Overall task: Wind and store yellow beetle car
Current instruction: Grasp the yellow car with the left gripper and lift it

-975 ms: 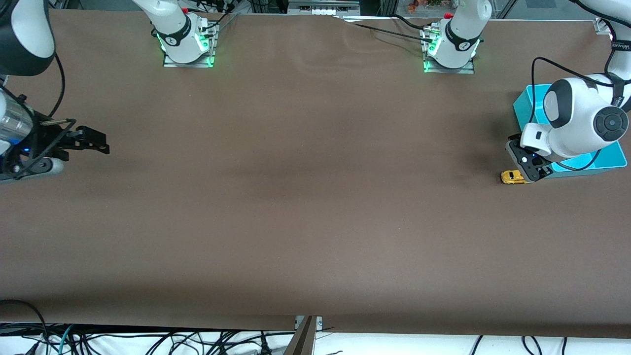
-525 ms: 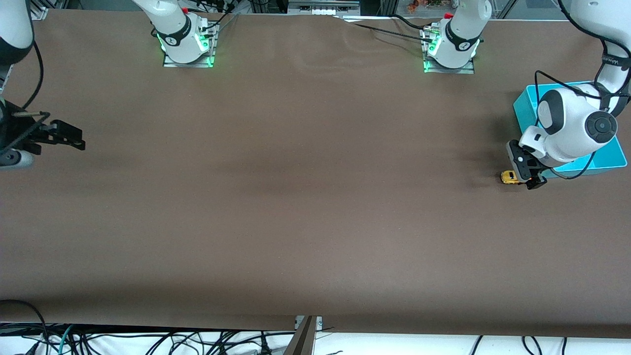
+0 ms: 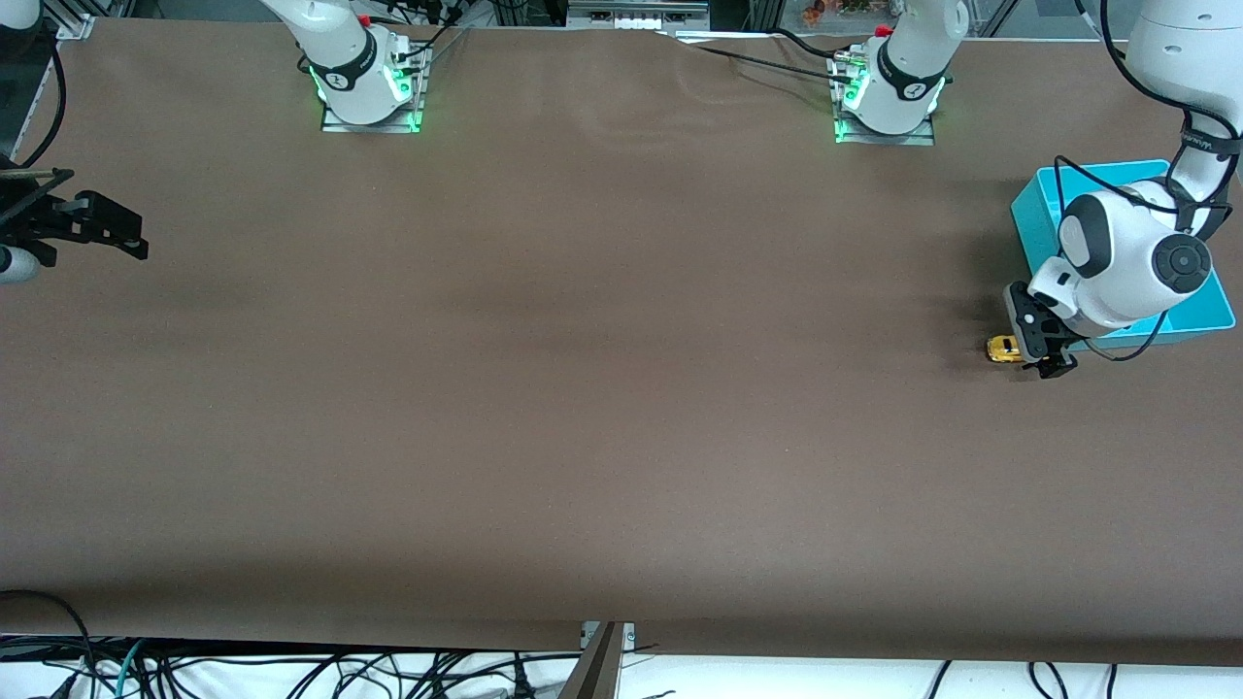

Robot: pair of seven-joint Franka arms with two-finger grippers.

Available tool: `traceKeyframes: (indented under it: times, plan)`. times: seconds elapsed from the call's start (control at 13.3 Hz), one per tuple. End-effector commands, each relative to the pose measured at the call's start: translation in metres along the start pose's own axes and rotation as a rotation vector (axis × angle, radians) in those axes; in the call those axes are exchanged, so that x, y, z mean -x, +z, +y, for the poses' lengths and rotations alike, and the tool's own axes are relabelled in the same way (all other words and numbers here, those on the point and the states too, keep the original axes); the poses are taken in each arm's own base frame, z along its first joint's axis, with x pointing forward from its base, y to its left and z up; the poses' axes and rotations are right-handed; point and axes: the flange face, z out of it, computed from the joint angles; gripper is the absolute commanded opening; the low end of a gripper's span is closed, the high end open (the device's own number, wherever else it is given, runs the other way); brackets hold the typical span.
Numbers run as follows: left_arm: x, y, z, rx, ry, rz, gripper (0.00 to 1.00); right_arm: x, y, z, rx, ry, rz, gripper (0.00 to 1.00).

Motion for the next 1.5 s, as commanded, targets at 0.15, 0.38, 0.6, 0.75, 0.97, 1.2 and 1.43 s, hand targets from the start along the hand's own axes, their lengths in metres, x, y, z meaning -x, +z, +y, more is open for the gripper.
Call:
traceKeyframes:
  times: [0.15, 0.38, 0.6, 0.75, 0.97, 1.2, 1.43]
  plan:
    - [0.003, -0.007, -0.012, -0.029, 0.020, -0.005, 0.18, 0.014, 0.002, -0.005, -0.010, 0.020, -0.014, 1.00]
    - [0.005, -0.020, -0.012, -0.039, 0.014, -0.004, 0.00, 0.012, 0.005, -0.006, -0.016, 0.018, -0.020, 1.00]
    - [-0.003, -0.066, -0.013, -0.044, 0.027, -0.003, 0.00, 0.011, 0.008, -0.007, -0.018, 0.047, -0.024, 1.00]
    - [-0.025, -0.120, -0.020, -0.066, 0.053, -0.001, 0.00, 0.004, 0.019, -0.005, -0.023, 0.046, -0.045, 1.00]
    - [-0.031, -0.177, -0.020, -0.050, 0.061, 0.001, 0.00, 0.004, 0.016, -0.006, -0.021, 0.046, -0.045, 1.00]
    - [-0.010, -0.196, -0.002, -0.009, 0.085, -0.005, 0.00, 0.002, 0.019, -0.006, -0.024, 0.044, -0.050, 1.00]
    - [0.039, -0.184, 0.013, 0.020, 0.126, 0.006, 0.00, 0.001, 0.014, -0.010, -0.021, 0.037, -0.040, 1.00]
